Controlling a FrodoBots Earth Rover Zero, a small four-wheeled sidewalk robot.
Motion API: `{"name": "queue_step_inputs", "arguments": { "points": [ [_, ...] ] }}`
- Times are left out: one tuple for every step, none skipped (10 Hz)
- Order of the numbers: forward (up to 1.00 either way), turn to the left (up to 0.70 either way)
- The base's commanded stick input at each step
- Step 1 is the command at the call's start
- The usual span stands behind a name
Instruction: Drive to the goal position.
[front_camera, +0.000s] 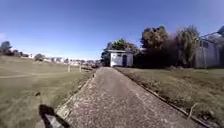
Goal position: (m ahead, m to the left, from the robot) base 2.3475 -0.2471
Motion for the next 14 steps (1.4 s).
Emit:
{"name": "queue_step_inputs", "arguments": {
  "points": [
    [1.00, 0.01],
    [1.00, 0.01],
    [1.00, 0.01],
    [1.00, 0.01],
    [1.00, 0.01],
    [1.00, 0.01],
    [1.00, 0.01],
    [1.00, 0.01],
    [1.00, 0.01],
    [1.00, 0.01],
    [1.00, 0.01],
    [1.00, 0.01],
    [1.00, 0.01],
    [1.00, 0.01]
  ]
}}
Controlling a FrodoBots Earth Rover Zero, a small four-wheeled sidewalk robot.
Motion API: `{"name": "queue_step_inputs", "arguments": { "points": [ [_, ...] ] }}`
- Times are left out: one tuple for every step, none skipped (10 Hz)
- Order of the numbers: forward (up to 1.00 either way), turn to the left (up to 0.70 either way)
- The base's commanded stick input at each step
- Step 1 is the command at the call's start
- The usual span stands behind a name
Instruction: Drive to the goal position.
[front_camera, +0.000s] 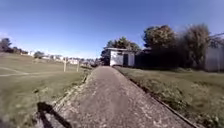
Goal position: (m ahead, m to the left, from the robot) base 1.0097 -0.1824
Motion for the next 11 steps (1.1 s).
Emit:
{"name": "queue_step_inputs", "arguments": {
  "points": [
    [1.00, 0.01],
    [1.00, 0.01],
    [1.00, 0.01],
    [1.00, 0.01],
    [1.00, 0.01],
    [1.00, 0.01],
    [1.00, 0.01],
    [1.00, 0.08],
    [1.00, 0.25],
    [1.00, 0.02],
    [1.00, 0.01]
  ]
}}
